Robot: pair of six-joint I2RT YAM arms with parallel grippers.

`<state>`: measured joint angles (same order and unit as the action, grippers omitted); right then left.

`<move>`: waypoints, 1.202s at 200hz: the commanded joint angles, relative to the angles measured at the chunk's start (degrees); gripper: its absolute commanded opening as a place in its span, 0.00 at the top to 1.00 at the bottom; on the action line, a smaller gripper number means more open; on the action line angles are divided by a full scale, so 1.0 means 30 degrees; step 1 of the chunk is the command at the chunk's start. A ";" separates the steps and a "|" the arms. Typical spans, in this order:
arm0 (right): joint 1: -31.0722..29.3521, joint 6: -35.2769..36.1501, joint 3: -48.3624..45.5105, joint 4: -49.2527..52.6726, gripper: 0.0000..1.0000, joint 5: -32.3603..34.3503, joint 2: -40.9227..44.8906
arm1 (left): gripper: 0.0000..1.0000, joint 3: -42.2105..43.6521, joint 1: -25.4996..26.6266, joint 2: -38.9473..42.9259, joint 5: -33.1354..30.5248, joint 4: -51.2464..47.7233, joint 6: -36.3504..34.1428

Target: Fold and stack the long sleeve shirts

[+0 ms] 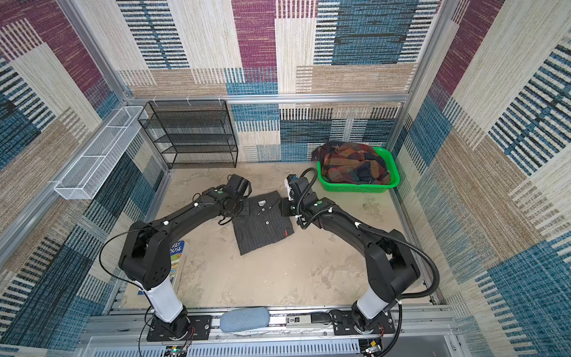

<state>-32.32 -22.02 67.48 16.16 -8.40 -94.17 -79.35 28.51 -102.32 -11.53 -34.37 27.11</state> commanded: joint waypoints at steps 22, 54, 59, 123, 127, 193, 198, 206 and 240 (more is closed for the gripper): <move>-0.0097 -0.1923 -0.2490 -0.3476 0.75 -0.1738 -0.1512 | 1.00 0.0680 -0.0046 -0.0906 0.1329 0.0460 0.1321; -0.0054 -0.2232 -0.3499 -0.5302 0.78 -0.1005 -0.3736 | 1.00 0.1678 -0.0094 -0.2514 0.0565 0.1615 0.1917; -0.0068 -0.2254 -0.3412 -0.5420 0.79 -0.0893 -0.4127 | 1.00 0.1735 -0.0149 -0.2857 0.0441 0.1698 0.1890; -0.0151 -0.2246 -0.1882 -0.4130 0.74 -0.0624 -0.1987 | 0.99 -0.1633 -0.0929 -0.2432 -0.0114 -0.1102 0.0542; -0.0179 -0.2226 -0.1872 -0.3908 0.73 -0.0505 -0.1567 | 0.98 -0.1884 -0.0921 -0.2245 0.0055 -0.1378 0.0542; 0.0623 -0.2317 -0.3583 -0.1416 0.65 0.2689 0.4155 | 0.90 -0.1761 0.1678 -0.1776 0.4485 0.1004 0.2147; 0.0856 -0.2373 -0.3890 -0.1425 0.65 0.2746 0.4491 | 0.90 -0.1640 0.1794 -0.1949 0.4656 0.1442 0.2206; 0.1331 -0.2386 -0.4478 -0.1610 0.65 0.2702 0.5048 | 0.90 -0.1592 0.1964 -0.2367 0.4815 0.1974 0.2241; 0.3281 -0.2190 -0.6373 -0.1952 0.65 0.1899 0.6842 | 0.95 -0.1615 0.2041 -0.4272 0.4889 0.3818 0.2006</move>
<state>-24.60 -28.45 50.48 10.57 -2.44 -75.96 -84.31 34.61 -112.46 1.61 -28.62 32.84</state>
